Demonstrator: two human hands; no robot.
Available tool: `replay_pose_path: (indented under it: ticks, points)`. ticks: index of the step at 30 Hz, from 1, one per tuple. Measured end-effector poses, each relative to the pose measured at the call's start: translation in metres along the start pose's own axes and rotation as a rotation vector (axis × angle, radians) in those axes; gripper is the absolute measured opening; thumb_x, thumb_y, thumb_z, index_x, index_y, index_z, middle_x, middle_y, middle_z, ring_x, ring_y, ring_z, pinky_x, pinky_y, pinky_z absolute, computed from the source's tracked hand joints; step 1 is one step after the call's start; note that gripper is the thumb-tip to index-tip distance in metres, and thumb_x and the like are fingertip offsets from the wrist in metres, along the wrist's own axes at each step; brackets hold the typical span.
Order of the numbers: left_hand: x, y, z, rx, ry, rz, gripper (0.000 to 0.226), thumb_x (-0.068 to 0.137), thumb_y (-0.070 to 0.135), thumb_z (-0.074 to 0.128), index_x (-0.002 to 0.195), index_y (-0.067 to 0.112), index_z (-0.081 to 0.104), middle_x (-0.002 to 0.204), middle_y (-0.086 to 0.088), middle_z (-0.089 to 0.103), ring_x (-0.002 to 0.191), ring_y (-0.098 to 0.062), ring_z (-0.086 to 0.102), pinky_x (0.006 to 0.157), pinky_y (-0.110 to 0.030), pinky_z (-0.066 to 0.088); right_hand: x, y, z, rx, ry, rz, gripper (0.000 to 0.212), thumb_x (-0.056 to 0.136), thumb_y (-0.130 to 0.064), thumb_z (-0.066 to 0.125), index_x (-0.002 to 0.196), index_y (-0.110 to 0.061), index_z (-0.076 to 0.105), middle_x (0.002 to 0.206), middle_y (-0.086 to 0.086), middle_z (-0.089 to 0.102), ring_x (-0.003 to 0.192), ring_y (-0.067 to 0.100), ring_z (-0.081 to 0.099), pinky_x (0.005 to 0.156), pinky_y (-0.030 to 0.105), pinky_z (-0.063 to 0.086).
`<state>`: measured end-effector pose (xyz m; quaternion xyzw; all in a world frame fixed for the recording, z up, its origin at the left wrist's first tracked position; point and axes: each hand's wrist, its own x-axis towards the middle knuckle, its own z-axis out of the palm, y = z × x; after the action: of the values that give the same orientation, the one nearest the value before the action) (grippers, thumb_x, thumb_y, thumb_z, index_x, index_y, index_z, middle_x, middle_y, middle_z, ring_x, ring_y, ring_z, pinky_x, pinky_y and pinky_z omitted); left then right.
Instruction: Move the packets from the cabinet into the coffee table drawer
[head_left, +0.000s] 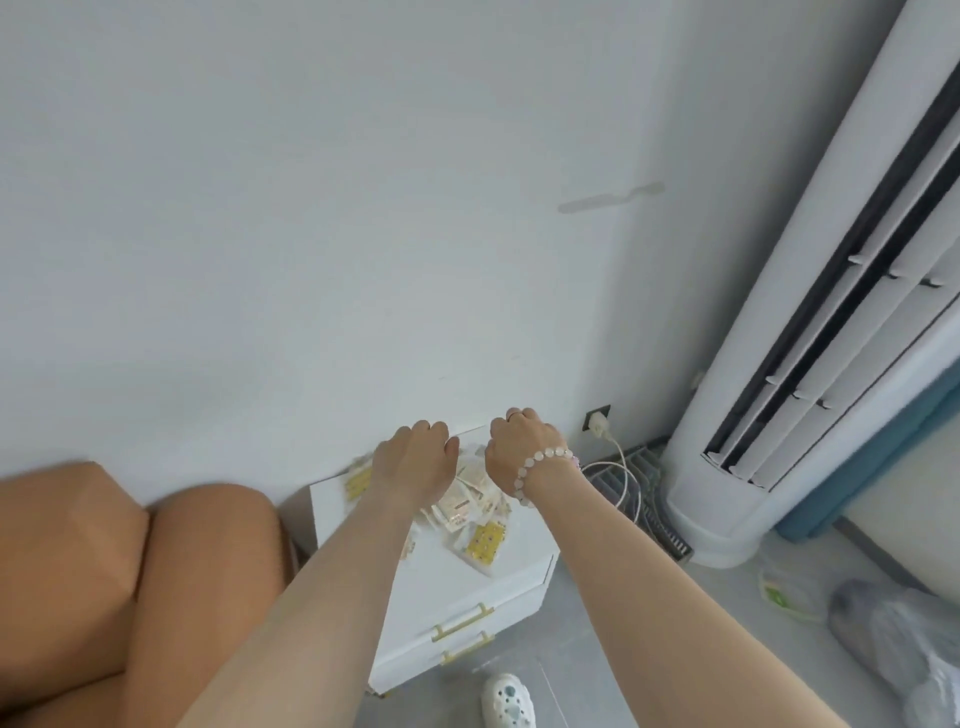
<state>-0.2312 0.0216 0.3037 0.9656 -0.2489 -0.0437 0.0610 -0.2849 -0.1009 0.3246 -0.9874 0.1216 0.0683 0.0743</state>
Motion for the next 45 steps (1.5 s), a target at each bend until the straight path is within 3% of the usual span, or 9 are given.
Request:
replay_pose_path:
  ticks: [6,13,20,28,30,33,36,39,45]
  points:
    - [0.076,-0.013,0.021,-0.018,-0.097,-0.074,0.037,0.102,0.033,0.024,0.121,0.013,0.050,0.117,-0.004,0.054,0.115,-0.024,0.050,0.093,-0.035,0.040,0.093,0.020,0.010,-0.003,-0.085,-0.049,0.036,0.098,-0.020,0.030,0.127,-0.007,0.047,0.131,0.009,0.045,0.126,0.021,0.037,0.097,0.033,0.037]
    - [0.155,-0.038,0.045,0.033,-0.156,-0.192,0.036,0.102,0.030,0.024,0.121,0.012,0.049,0.114,-0.004,0.054,0.109,-0.024,0.052,0.085,-0.033,0.041,0.198,0.030,0.035,-0.015,-0.188,-0.112,0.034,0.097,-0.017,0.031,0.124,-0.006,0.049,0.129,0.009,0.046,0.122,0.021,0.040,0.094,0.032,0.038]
    - [0.173,-0.092,0.103,0.053,-0.292,-0.334,0.040,0.102,0.034,0.024,0.125,0.010,0.046,0.120,-0.008,0.055,0.111,-0.026,0.052,0.082,-0.034,0.042,0.252,0.021,0.102,-0.037,-0.331,-0.096,0.038,0.099,-0.026,0.031,0.127,-0.007,0.047,0.131,0.009,0.045,0.124,0.022,0.039,0.094,0.033,0.037]
    - [0.171,-0.144,0.198,-0.050,-0.504,-0.492,0.050,0.096,0.037,0.044,0.136,0.010,0.032,0.131,-0.008,0.043,0.115,-0.027,0.048,0.082,-0.035,0.043,0.259,0.029,0.218,-0.072,-0.483,0.065,0.084,0.084,-0.064,0.050,0.143,-0.009,0.024,0.145,0.015,0.032,0.133,0.029,0.032,0.101,0.035,0.037]
    - [0.173,-0.153,0.220,-0.007,-0.463,-0.485,0.058,0.090,0.040,0.054,0.134,0.010,0.032,0.131,-0.007,0.042,0.114,-0.025,0.047,0.083,-0.034,0.043,0.262,0.025,0.244,-0.021,-0.526,0.122,0.106,0.078,-0.068,0.056,0.149,-0.008,0.006,0.156,0.018,0.009,0.142,0.033,0.015,0.110,0.038,0.029]
    - [0.182,-0.164,0.253,0.046,-0.419,-0.476,0.094,0.076,0.052,0.068,0.142,0.006,0.019,0.144,-0.010,0.031,0.130,-0.028,0.035,0.098,-0.036,0.038,0.267,0.020,0.276,0.045,-0.542,0.177,0.130,0.067,-0.072,0.064,0.149,-0.010,-0.014,0.156,0.019,-0.015,0.145,0.035,-0.005,0.117,0.041,0.017]
    - [0.194,-0.170,0.284,0.046,-0.468,-0.495,0.128,0.064,0.061,0.074,0.149,0.005,-0.004,0.157,-0.015,-0.001,0.145,-0.037,0.001,0.116,-0.046,0.015,0.275,0.022,0.304,0.067,-0.525,0.203,0.141,0.058,-0.074,0.069,0.148,-0.012,-0.021,0.154,0.020,-0.021,0.144,0.036,-0.012,0.118,0.044,0.006]
    - [0.208,-0.178,0.315,0.064,-0.502,-0.490,0.145,0.055,0.068,0.076,0.148,0.007,-0.018,0.155,-0.016,-0.022,0.143,-0.041,-0.014,0.116,-0.051,0.001,0.286,0.028,0.330,0.035,-0.520,0.245,0.150,0.050,-0.078,0.069,0.146,-0.012,-0.026,0.153,0.020,-0.023,0.144,0.035,-0.015,0.117,0.049,0.002]
    - [0.216,-0.189,0.355,-0.029,-0.574,-0.509,0.155,0.047,0.063,0.082,0.145,0.016,-0.029,0.154,-0.022,-0.023,0.142,-0.042,-0.016,0.115,-0.054,-0.001,0.284,0.022,0.366,0.023,-0.543,0.265,0.156,0.046,-0.076,0.073,0.145,-0.008,-0.025,0.155,0.018,-0.019,0.145,0.030,-0.017,0.116,0.049,0.005]
